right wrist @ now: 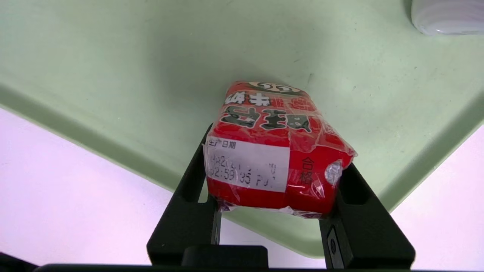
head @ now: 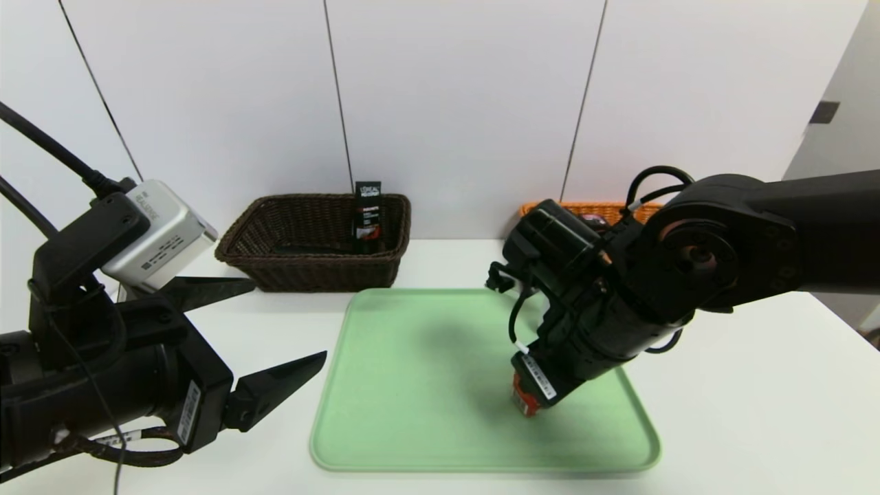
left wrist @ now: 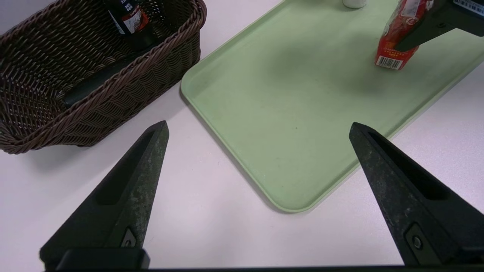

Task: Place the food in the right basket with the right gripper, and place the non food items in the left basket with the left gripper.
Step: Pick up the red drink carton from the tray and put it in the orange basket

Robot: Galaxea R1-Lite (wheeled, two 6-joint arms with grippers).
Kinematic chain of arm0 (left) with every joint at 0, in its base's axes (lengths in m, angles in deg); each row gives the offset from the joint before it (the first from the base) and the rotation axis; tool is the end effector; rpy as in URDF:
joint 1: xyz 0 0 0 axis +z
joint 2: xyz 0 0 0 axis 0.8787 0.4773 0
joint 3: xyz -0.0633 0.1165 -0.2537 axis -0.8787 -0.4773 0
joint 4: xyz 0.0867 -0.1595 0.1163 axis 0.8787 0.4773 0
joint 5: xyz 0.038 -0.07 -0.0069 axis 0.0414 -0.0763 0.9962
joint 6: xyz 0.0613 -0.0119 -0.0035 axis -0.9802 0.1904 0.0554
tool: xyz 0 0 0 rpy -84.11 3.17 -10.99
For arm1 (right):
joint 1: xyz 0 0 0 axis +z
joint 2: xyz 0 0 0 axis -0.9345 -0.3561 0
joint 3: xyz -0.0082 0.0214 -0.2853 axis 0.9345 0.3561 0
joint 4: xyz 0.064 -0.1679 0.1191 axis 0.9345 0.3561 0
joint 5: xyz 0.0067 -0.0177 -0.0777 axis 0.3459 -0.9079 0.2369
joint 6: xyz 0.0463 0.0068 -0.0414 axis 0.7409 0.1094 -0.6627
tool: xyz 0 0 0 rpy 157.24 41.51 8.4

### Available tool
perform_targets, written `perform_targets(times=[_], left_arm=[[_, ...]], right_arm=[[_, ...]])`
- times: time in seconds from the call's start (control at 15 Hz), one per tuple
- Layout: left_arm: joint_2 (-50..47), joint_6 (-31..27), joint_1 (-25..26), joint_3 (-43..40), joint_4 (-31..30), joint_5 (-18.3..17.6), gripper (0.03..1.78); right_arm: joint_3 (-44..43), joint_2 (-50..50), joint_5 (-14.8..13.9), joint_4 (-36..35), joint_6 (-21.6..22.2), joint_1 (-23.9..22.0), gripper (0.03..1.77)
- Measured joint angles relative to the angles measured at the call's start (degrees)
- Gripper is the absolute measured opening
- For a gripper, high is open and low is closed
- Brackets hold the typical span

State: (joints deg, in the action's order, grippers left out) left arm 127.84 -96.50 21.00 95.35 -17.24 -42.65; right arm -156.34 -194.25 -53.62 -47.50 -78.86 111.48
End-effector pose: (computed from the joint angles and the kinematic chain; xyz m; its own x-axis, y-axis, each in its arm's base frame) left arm 0.1802 -0.1428 0.2118 0.7945 -0.5013 -0.3427 0.5804 0.7929 0.1855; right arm 0.2736 0.2395 0.1240 0.3681 0.1792 -0.9123 -0.5501 0.8330 -0.0583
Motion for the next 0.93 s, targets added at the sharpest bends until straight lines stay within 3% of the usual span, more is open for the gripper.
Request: perform_targets(times=[0.6, 0.93], left_arm=[[-0.7, -0.1, 0.8, 0.2, 0.0, -0.3, 1.69], [-0.7, -0.1, 0.9, 0.5, 0.0, -0.4, 1.69]], right_arm=[[-0.2, 15.3, 0.1, -2.4, 0.2, 0.8, 0.68], [-0.2, 22.8, -0.2, -10.8, 0.5, -6.8, 0.67]])
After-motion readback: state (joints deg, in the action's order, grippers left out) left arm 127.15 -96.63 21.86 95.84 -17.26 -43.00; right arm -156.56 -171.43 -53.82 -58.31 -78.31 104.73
